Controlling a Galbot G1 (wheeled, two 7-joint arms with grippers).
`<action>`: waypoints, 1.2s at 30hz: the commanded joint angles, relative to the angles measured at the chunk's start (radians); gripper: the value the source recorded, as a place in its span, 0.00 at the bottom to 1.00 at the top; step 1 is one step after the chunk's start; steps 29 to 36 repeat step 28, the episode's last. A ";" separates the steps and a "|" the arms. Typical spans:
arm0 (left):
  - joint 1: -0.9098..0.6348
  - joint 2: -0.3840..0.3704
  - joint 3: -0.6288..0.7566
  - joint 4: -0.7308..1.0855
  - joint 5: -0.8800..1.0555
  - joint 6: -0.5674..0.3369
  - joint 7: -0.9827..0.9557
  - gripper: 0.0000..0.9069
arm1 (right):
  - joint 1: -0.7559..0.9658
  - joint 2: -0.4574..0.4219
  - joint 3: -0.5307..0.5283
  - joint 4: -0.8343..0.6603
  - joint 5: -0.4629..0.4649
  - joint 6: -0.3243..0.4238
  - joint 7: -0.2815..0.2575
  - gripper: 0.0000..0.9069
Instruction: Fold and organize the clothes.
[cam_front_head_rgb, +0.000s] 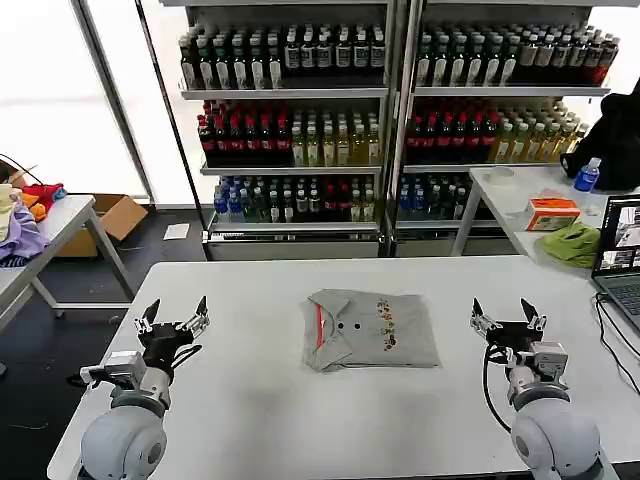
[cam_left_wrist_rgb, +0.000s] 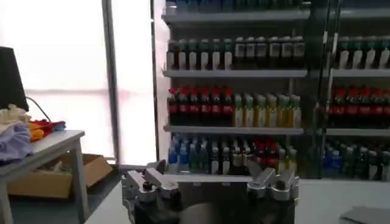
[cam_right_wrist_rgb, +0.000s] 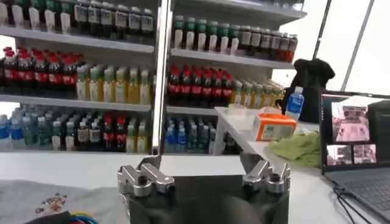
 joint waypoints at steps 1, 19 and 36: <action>-0.005 -0.001 -0.002 0.001 -0.004 0.013 0.013 1.00 | -0.022 0.006 0.026 0.004 0.001 0.000 -0.022 1.00; -0.003 -0.009 0.001 0.001 -0.027 -0.004 0.026 1.00 | -0.014 0.000 0.016 0.007 0.013 0.000 -0.022 1.00; 0.017 -0.014 0.004 -0.027 -0.093 -0.005 0.012 1.00 | -0.029 0.003 0.019 0.018 0.071 0.019 -0.022 1.00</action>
